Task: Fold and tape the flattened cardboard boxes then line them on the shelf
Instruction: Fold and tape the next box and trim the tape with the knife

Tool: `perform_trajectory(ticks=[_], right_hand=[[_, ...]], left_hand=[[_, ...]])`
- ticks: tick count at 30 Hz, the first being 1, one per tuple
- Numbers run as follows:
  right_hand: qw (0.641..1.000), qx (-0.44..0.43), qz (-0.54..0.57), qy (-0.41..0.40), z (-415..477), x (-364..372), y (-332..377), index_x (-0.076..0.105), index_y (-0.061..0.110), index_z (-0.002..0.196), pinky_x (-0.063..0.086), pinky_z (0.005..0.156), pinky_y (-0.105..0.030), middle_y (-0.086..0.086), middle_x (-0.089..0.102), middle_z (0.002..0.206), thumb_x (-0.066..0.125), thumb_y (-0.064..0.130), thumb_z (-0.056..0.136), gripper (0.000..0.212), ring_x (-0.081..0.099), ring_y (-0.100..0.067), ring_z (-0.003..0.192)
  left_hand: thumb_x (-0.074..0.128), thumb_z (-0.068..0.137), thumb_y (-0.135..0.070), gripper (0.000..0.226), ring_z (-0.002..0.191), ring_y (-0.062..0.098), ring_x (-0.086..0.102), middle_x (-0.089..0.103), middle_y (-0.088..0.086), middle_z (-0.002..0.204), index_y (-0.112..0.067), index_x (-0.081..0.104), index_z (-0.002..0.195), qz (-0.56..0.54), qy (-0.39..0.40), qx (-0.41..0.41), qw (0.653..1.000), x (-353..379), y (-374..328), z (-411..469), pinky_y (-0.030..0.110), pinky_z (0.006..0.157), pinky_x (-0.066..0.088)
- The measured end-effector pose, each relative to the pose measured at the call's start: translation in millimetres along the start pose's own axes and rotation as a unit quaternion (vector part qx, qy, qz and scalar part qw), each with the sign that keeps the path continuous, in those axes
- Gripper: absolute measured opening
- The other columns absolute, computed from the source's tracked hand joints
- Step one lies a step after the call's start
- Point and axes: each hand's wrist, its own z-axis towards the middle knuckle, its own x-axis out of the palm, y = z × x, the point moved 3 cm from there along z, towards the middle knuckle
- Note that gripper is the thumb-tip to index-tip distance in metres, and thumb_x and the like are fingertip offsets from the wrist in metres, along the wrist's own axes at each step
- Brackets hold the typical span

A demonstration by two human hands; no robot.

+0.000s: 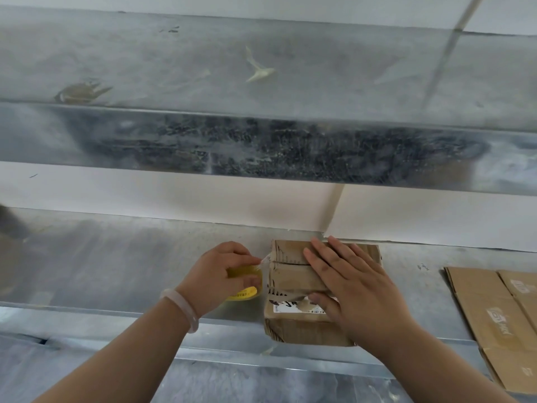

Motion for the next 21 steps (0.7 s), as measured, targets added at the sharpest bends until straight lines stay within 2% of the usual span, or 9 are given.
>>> perform_trajectory(ticks=[5, 8, 10, 12, 14, 15, 17, 19, 21], right_hand=[[1.0, -0.01, 0.007, 0.01, -0.6, 3.8, -2.1, 0.043, 0.023, 0.145, 0.029, 0.111, -0.042, 0.002, 0.043, 0.151, 0.042, 0.057, 0.09, 0.065, 0.04, -0.02, 0.14], [0.999, -0.022, 0.03, 0.004, 0.4, -0.1, -7.7, 0.041, 0.021, 0.147, 0.033, 0.113, -0.043, 0.002, 0.041, 0.153, 0.041, 0.057, 0.094, 0.064, 0.037, -0.017, 0.141], [0.993, -0.015, 0.105, -0.055, -5.3, -11.6, -14.0, 0.042, 0.018, 0.147, 0.029, 0.117, -0.039, 0.002, 0.041, 0.152, 0.034, 0.051, 0.1, 0.058, 0.036, -0.013, 0.141], [0.959, 0.078, 0.215, -0.171, -20.9, -24.3, -28.3, 0.051, 0.013, 0.138, 0.028, 0.116, -0.03, 0.002, 0.049, 0.142, 0.034, 0.037, 0.102, 0.047, 0.04, -0.011, 0.134], [0.888, 0.26, 0.286, -0.249, -43.6, -22.7, -53.1, 0.055, 0.019, 0.127, 0.034, 0.106, -0.024, 0.005, 0.052, 0.125, 0.037, 0.026, 0.099, 0.034, 0.046, -0.011, 0.121], [0.859, 0.348, 0.304, -0.222, -53.3, -11.2, -68.2, 0.055, 0.023, 0.125, 0.036, 0.103, -0.025, 0.006, 0.052, 0.121, 0.038, 0.022, 0.099, 0.031, 0.047, -0.013, 0.117], [0.837, 0.463, 0.289, -0.033, -64.2, 20.6, -92.1, 0.054, 0.024, 0.129, 0.038, 0.105, -0.033, 0.001, 0.052, 0.129, 0.041, 0.016, 0.099, 0.034, 0.047, -0.019, 0.122], [0.844, 0.453, 0.245, 0.151, -67.3, 45.0, -97.6, 0.049, 0.024, 0.136, 0.038, 0.108, -0.038, -0.003, 0.048, 0.138, 0.044, 0.021, 0.099, 0.038, 0.044, -0.022, 0.126], [0.859, 0.414, 0.208, 0.22, -64.9, 59.1, -95.0, 0.046, 0.025, 0.136, 0.041, 0.103, -0.036, -0.001, 0.048, 0.131, 0.048, 0.033, 0.098, 0.039, 0.047, -0.019, 0.118]], left_hand=[[0.081, 0.071, -0.016, 0.028, 0.084, 0.001, 0.06, 0.063, -0.014, 0.088, -0.04, 0.068, 0.069, -0.068, -0.044, -0.023, 0.996, 11.9, -13.8, 4.7, 0.009, 0.074, 0.047], [0.081, 0.071, -0.008, 0.022, 0.079, 0.002, 0.062, 0.064, -0.01, 0.085, -0.028, 0.071, 0.066, -0.078, -0.06, -0.021, 0.995, 14.5, -19.2, 7.9, 0.009, 0.068, 0.047], [0.079, 0.073, -0.007, 0.019, 0.078, 0.002, 0.061, 0.064, -0.01, 0.085, -0.024, 0.072, 0.069, -0.071, -0.061, -0.031, 0.995, 15.8, -22.2, 6.8, 0.01, 0.067, 0.048], [0.076, 0.075, -0.004, 0.023, 0.079, -0.002, 0.06, 0.063, -0.011, 0.086, -0.026, 0.072, 0.068, -0.054, -0.063, -0.037, 0.996, 17.0, -23.3, 4.0, 0.008, 0.067, 0.047], [0.075, 0.077, -0.002, 0.034, 0.081, -0.002, 0.06, 0.063, -0.015, 0.087, -0.034, 0.067, 0.065, -0.034, -0.071, -0.036, 0.996, 16.7, -20.9, 1.3, 0.008, 0.069, 0.047], [0.075, 0.077, -0.003, 0.038, 0.082, -0.001, 0.061, 0.064, -0.015, 0.087, -0.037, 0.066, 0.066, -0.024, -0.074, -0.036, 0.996, 16.6, -18.9, 0.4, 0.011, 0.07, 0.048], [0.074, 0.078, -0.005, 0.039, 0.084, -0.001, 0.06, 0.06, -0.021, 0.097, -0.04, 0.064, 0.067, -0.007, -0.076, -0.04, 0.996, 16.2, -17.6, -2.3, 0.012, 0.071, 0.048], [0.074, 0.078, -0.005, 0.04, 0.084, -0.001, 0.06, 0.057, -0.027, 0.101, -0.042, 0.063, 0.068, -0.003, -0.082, -0.052, 0.995, 16.2, -21.9, -6.4, 0.014, 0.071, 0.049], [0.074, 0.078, -0.005, 0.041, 0.082, 0.003, 0.061, 0.06, -0.022, 0.097, -0.043, 0.062, 0.068, -0.005, -0.089, -0.061, 0.994, 16.1, -27.6, -10.1, 0.019, 0.073, 0.051]])
